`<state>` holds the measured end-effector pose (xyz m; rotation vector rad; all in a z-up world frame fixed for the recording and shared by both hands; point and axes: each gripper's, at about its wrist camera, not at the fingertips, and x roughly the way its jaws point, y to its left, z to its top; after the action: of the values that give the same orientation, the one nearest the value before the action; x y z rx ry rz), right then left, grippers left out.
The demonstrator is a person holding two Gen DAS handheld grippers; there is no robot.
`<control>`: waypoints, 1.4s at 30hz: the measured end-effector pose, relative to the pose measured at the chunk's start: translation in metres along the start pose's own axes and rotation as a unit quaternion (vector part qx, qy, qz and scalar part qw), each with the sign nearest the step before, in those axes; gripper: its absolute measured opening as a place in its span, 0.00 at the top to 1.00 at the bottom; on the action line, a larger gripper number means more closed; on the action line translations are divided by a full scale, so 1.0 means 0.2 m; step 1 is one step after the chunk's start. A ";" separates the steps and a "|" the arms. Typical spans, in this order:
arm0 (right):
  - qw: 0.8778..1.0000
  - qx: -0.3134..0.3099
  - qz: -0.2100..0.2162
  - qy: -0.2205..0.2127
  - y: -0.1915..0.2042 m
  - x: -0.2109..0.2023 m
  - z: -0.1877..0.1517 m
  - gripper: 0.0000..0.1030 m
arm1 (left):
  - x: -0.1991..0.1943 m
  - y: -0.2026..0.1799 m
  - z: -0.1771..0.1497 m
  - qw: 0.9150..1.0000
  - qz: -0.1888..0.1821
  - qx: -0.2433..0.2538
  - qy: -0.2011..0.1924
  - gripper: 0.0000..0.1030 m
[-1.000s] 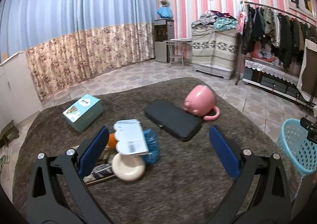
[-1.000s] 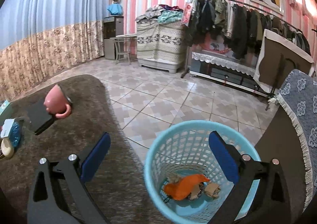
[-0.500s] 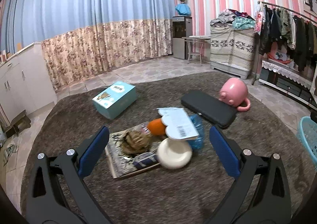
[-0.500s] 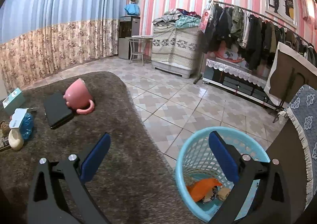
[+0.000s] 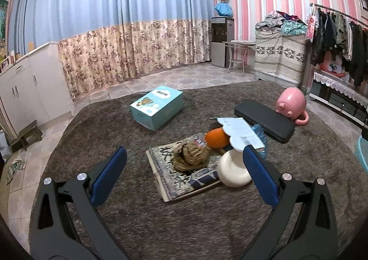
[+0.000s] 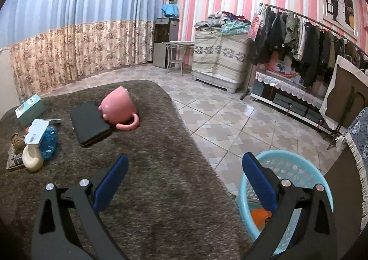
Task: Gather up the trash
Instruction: 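Grasp the brown paper bag with the left tool and lift it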
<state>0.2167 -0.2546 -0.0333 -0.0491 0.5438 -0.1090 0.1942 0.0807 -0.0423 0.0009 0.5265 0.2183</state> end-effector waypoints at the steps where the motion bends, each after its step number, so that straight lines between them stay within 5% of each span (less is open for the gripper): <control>1: 1.000 -0.002 0.002 -0.001 0.01 0.00 0.00 0.06 | 0.00 0.01 -0.01 1.000 0.001 -0.001 0.001 0.05; 22: 0.997 0.024 0.066 0.034 0.21 0.25 0.06 0.06 | 0.29 0.07 -0.04 0.998 -0.020 -0.018 0.049 0.06; 24: 0.997 0.024 0.071 0.036 0.24 0.28 0.04 0.06 | 0.36 0.06 -0.04 0.998 -0.020 -0.014 0.059 0.12; 29: 0.995 0.011 0.084 0.046 0.32 0.30 0.02 0.06 | 0.51 0.02 -0.05 0.994 -0.048 0.006 0.100 0.55; 35: 0.992 -0.038 0.114 0.034 0.50 0.21 0.02 0.06 | 0.37 0.13 -0.04 0.997 -0.041 -0.010 0.065 0.56; 42: 0.978 -0.098 0.181 0.026 0.87 0.14 0.05 0.07 | 0.28 0.44 -0.04 0.999 0.025 -0.016 0.037 0.56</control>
<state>0.2605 -0.0848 -0.0524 -0.1394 0.6060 0.2995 0.2185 0.1771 -0.0727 -0.0261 0.5970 0.2773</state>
